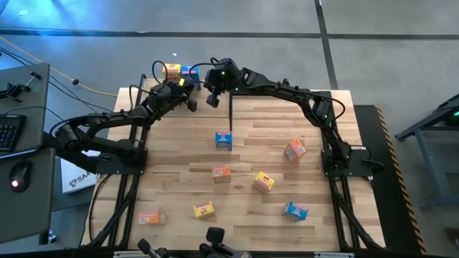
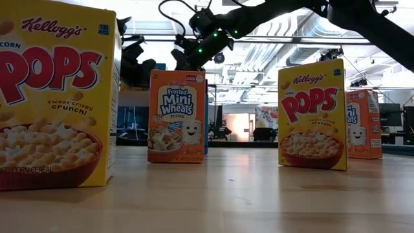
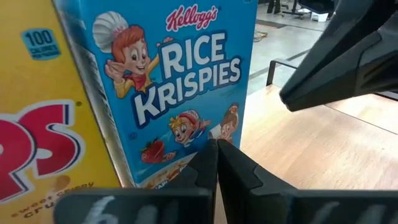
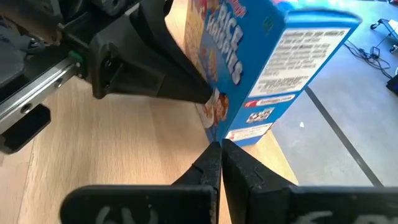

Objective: Stack cereal on shelf
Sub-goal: Put the top blue cereal box on the shelf, then put the middle orange cereal box on the shelf

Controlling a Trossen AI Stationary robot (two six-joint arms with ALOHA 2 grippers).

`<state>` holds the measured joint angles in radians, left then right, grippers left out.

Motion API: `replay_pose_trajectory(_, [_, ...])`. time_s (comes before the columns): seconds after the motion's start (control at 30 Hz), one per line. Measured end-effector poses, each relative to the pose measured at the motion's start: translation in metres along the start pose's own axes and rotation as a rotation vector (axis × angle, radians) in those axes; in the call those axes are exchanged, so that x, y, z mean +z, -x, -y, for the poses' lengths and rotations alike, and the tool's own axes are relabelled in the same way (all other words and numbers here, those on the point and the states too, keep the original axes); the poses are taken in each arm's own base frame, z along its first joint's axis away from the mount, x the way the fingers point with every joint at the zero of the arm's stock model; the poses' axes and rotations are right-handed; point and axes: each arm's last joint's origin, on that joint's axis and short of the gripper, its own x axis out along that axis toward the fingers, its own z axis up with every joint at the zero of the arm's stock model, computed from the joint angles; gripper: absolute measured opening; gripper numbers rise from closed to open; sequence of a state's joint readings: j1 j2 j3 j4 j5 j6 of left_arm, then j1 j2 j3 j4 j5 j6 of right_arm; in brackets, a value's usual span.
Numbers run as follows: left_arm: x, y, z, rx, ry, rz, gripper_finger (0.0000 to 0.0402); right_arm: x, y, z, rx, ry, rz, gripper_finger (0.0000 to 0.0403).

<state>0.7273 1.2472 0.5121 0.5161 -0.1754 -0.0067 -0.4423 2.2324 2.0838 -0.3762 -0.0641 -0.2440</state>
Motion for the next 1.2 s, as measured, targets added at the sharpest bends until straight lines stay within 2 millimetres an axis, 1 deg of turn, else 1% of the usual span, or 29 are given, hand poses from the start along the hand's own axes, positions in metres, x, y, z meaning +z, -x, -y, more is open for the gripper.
replay_pose_trajectory(0.33, [0.001, 0.0, -0.004, 0.031, 0.003, 0.005, 0.0003, 0.001, 0.0, -0.006, 0.012, 0.017, -0.005, 0.0])
replay_pose_trajectory(0.5, [0.001, 0.0, -0.001, -0.029, -0.007, 0.005, 0.0003, 0.001, 0.0, -0.009, 0.018, 0.037, -0.009, 0.0])
replay_pose_trajectory(0.6, [0.003, 0.003, 0.002, -0.099, -0.017, 0.012, 0.0003, 0.004, 0.009, -0.013, 0.034, 0.082, -0.049, 0.0])
replay_pose_trajectory(0.7, [0.006, 0.012, 0.005, -0.192, -0.021, 0.052, 0.0003, 0.013, 0.029, -0.021, 0.056, 0.145, -0.081, 0.0])
replay_pose_trajectory(0.77, [0.006, 0.021, 0.006, -0.239, -0.021, 0.07, 0.0003, 0.017, 0.038, -0.031, 0.086, 0.168, -0.078, 0.0])
replay_pose_trajectory(0.8, [0.005, 0.025, 0.006, -0.263, -0.022, 0.08, 0.0003, 0.017, 0.041, -0.035, 0.115, 0.169, -0.073, 0.0])
replay_pose_trajectory(0.93, [0.005, 0.046, 0.009, -0.376, -0.023, 0.148, 0.0003, 0.004, 0.035, -0.065, 0.222, 0.189, -0.069, 0.0])
replay_pose_trajectory(1.0, [0.005, 0.055, 0.012, -0.425, -0.028, 0.175, 0.0003, 0.003, 0.036, -0.081, 0.242, 0.203, -0.043, 0.0])
replay_pose_trajectory(1.13, [0.001, 0.069, 0.015, -0.474, -0.032, 0.207, 0.0003, 0.009, 0.052, -0.112, 0.298, 0.197, 0.013, 0.0])
replay_pose_trajectory(1.2, [-0.003, 0.074, 0.016, -0.5, -0.022, 0.203, 0.0003, 0.007, 0.06, -0.125, 0.33, 0.165, -0.018, 0.0])
